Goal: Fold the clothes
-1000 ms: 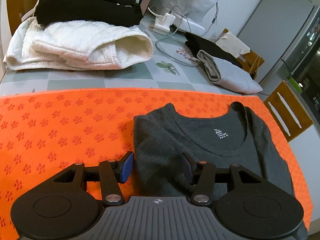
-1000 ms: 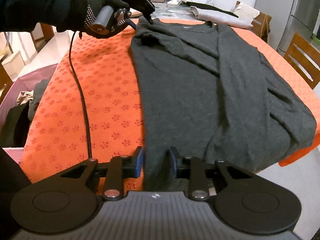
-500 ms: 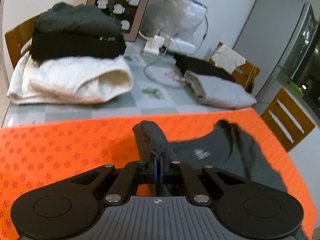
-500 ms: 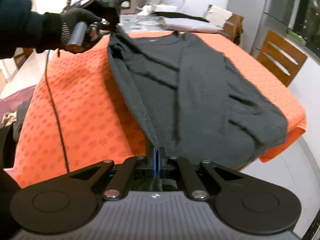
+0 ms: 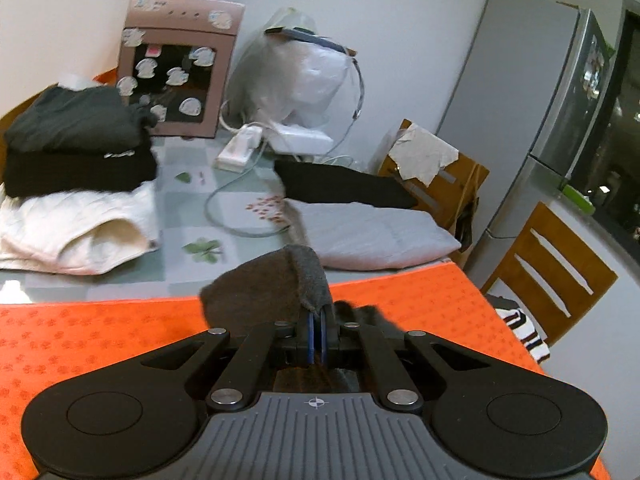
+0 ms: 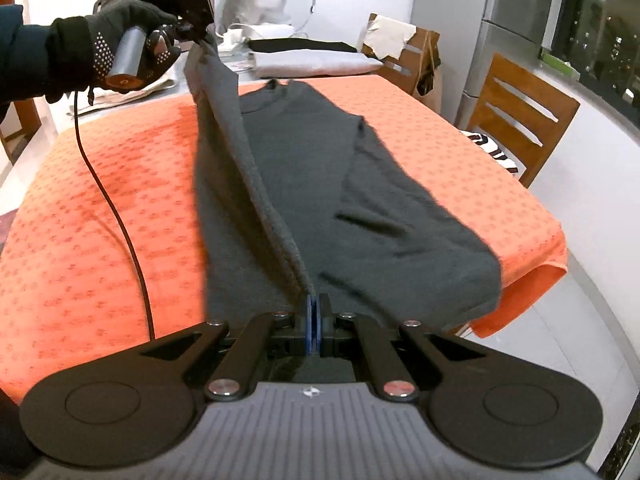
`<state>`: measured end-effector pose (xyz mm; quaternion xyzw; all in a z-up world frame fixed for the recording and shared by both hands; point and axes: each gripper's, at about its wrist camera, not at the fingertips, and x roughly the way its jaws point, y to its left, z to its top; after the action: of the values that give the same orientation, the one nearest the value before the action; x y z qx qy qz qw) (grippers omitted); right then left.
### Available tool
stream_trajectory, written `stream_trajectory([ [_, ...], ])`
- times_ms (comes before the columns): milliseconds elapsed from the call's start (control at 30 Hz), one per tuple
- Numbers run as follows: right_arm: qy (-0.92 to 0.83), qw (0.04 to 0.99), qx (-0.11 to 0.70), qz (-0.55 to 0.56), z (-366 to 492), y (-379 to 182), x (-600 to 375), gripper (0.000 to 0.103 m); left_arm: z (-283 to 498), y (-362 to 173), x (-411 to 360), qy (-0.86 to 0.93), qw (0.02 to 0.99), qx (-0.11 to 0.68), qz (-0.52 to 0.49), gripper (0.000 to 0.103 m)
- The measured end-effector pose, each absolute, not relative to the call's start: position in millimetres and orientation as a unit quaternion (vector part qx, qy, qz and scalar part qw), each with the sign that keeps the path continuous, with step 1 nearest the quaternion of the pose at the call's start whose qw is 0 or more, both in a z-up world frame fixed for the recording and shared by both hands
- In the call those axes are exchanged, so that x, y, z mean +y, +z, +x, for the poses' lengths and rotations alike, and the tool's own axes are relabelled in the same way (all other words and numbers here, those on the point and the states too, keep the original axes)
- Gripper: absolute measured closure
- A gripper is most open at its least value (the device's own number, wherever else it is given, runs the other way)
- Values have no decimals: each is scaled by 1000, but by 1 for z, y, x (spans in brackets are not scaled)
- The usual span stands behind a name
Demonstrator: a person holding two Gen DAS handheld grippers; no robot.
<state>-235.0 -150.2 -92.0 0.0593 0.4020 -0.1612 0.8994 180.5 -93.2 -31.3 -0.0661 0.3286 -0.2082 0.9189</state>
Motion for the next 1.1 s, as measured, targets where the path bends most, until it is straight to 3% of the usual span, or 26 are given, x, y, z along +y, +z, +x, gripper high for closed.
stream_trajectory([
  [533, -111, 891, 415, 150, -242, -125, -325, 100, 196, -64, -269, -134, 927, 348, 31, 97],
  [933, -83, 892, 415, 157, -229, -131, -383, 100, 210, -98, -308, -71, 932, 353, 47, 97],
  [1033, -78, 883, 436, 153, -224, -141, -392, 101, 209, -99, -311, -88, 935, 342, 44, 90],
  [1067, -78, 881, 441, 151, -225, -144, -394, 100, 206, -95, -310, -100, 938, 329, 38, 83],
  [1100, -79, 879, 446, 149, -227, -147, -397, 98, 204, -89, -308, -111, 942, 316, 31, 67],
])
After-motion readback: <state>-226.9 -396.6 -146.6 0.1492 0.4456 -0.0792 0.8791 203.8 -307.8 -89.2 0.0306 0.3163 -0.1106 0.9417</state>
